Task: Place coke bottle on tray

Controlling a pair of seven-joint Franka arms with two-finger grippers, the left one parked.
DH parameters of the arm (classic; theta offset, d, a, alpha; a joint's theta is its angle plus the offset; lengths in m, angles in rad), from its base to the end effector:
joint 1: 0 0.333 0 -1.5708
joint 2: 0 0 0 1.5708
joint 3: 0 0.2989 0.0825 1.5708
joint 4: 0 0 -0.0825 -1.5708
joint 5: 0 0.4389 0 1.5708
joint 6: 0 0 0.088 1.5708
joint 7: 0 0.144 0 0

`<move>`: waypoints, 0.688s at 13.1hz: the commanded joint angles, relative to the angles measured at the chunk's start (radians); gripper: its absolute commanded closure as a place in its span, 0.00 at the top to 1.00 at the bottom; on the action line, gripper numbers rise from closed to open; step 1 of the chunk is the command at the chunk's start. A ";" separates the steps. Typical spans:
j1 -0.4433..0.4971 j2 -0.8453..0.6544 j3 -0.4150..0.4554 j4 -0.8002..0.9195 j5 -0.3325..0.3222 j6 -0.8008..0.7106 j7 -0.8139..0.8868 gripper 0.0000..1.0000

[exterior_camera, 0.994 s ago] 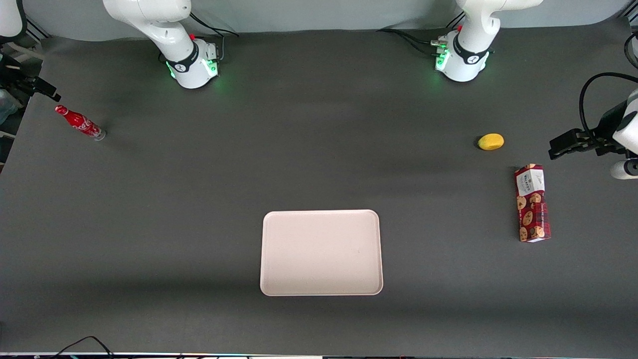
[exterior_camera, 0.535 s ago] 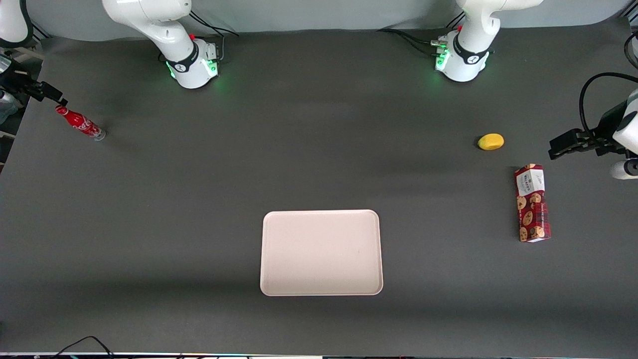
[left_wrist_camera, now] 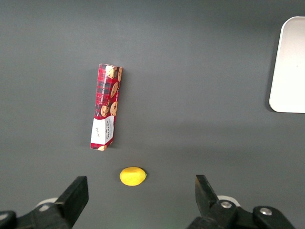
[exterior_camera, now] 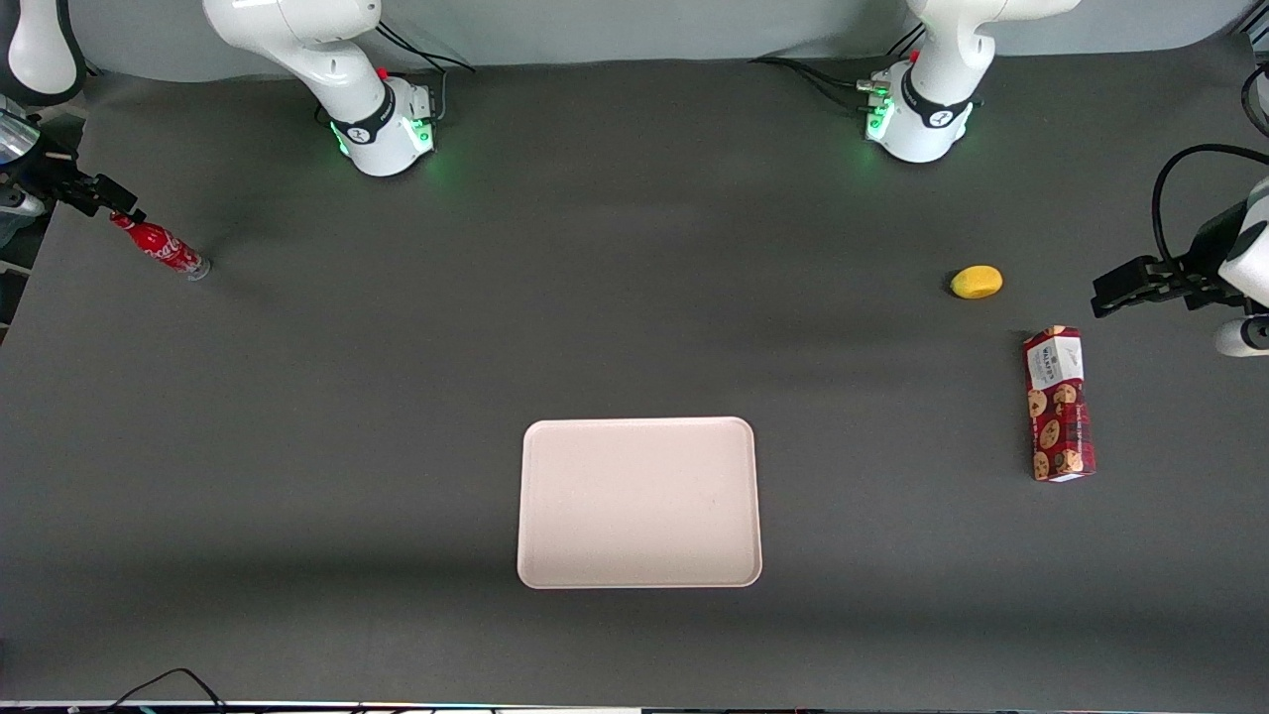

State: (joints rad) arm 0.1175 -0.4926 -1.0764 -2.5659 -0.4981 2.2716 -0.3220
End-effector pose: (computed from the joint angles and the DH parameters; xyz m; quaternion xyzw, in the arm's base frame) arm 0.2956 -0.3660 0.2585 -0.9916 0.1259 -0.0259 0.0134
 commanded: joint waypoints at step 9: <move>0.033 0.034 -0.048 -0.010 -0.030 0.077 0.024 0.41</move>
State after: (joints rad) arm 0.1332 -0.4746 -1.1076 -2.5763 -0.4983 2.3213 -0.3220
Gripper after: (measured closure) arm 0.370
